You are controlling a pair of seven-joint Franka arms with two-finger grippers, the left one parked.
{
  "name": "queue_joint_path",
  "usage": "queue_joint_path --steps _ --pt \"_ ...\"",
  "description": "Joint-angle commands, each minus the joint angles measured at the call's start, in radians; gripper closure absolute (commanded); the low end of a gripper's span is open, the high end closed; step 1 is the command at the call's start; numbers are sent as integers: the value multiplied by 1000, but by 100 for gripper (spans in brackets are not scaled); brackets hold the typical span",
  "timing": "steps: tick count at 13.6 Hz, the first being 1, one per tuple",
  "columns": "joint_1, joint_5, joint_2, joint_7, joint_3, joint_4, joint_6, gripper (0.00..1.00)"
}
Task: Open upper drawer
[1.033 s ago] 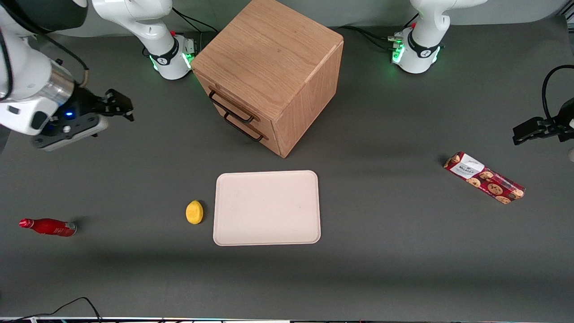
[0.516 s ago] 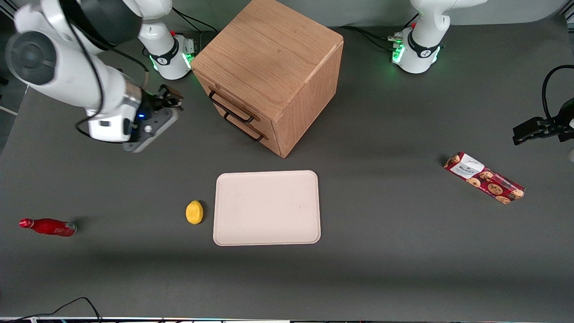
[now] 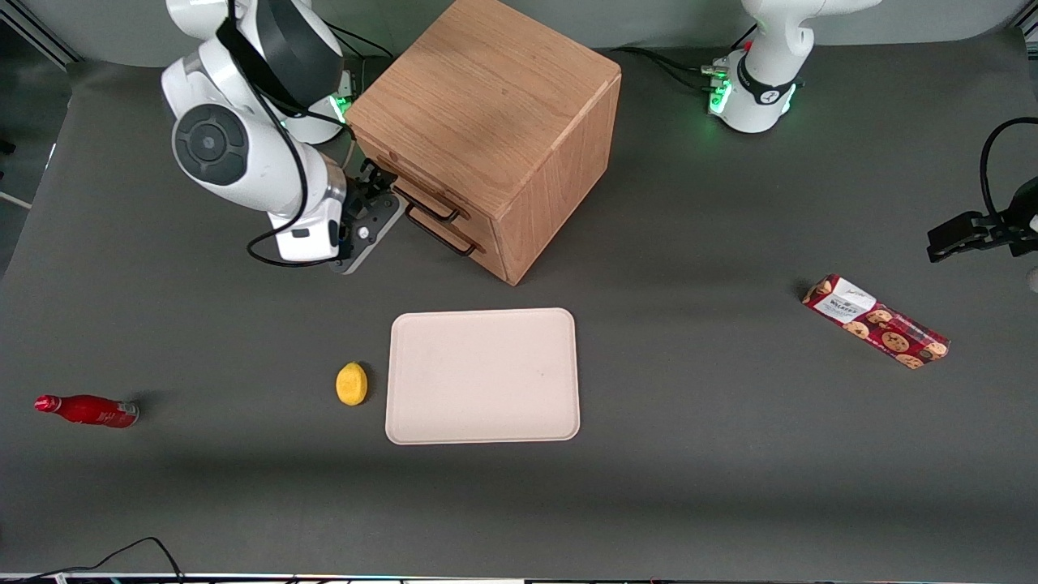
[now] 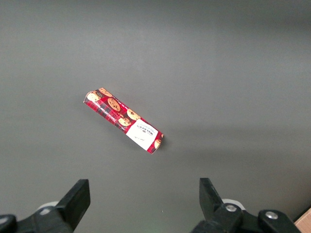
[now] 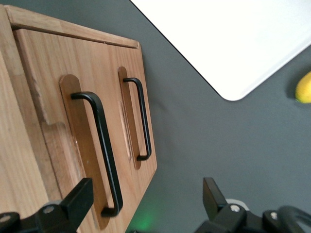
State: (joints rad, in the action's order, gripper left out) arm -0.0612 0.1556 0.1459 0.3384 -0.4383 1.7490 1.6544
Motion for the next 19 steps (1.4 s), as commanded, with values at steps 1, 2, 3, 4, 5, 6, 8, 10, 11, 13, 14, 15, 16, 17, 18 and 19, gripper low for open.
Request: queue_joint_path --steps 1,2,3,4,5,6,8,10,11,13,14,15,16,17,18,19 --pt "3 21 -29 30 -23 89 76 0" --pt "3 21 -31 30 -36 107 93 0" --pt "3 21 -34 30 -40 128 113 0" --pt "3 21 -37 30 -45 150 134 0" --pt "1 21 -39 30 -52 167 146 0" --pt "1 21 -37 30 -56 176 151 0" --pt "0 21 -37 30 -59 202 174 0" --pt "0 21 -37 30 -74 234 211 0" --pt "-3 21 -37 30 -74 248 223 0" --pt "-9 21 -37 31 -74 270 249 0" --pt "-9 21 -37 40 -74 274 255 0" --pt "-9 21 -37 50 -74 276 254 0" --pt "-9 21 -35 53 -73 277 254 0" --pt "-8 21 -35 71 -73 279 255 0" --pt "-8 21 -35 89 -66 280 254 0" --pt "-6 21 -37 94 -63 284 255 0"
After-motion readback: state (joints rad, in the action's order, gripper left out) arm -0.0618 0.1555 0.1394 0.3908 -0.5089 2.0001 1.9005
